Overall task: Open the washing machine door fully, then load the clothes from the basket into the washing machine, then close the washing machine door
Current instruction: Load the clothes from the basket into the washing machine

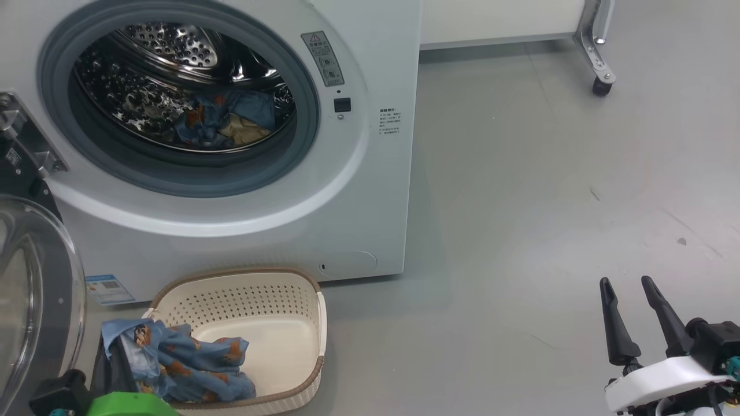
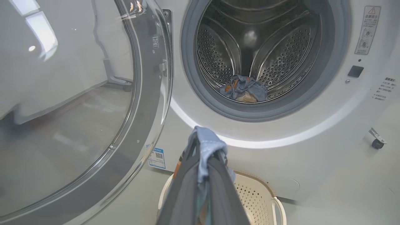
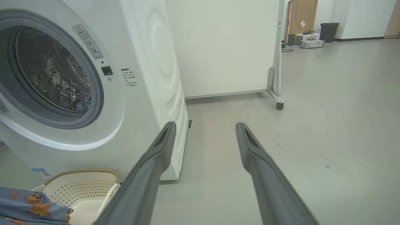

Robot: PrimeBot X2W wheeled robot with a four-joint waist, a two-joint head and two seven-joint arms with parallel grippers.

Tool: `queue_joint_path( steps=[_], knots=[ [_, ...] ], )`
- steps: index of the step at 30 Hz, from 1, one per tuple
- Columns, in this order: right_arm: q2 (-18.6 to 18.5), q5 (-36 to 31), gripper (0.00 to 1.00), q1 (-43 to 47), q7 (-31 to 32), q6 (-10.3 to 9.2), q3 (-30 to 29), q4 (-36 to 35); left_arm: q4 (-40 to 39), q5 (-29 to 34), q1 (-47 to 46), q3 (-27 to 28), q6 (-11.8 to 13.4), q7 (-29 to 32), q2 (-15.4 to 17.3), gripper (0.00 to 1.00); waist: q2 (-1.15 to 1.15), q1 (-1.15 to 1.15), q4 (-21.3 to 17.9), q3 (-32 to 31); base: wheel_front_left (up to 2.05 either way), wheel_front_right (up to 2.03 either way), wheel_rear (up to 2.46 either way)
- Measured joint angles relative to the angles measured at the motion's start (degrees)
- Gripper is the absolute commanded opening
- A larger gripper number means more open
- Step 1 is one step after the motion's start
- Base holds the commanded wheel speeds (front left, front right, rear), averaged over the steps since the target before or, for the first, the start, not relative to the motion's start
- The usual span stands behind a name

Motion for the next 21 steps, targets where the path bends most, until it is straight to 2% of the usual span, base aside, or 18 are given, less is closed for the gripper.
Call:
queue_joint_path(
  steps=[21],
  knots=[
    [-0.14,-0.41,1.00,3.10,0.00,0.00,0.73,-1.10,-9.98,-0.96,7.40,-3.05,2.07,0.00,0.25,0.00,0.00,0.00,-0.29,-4.98,0.00,0.00,0.00]
  ],
)
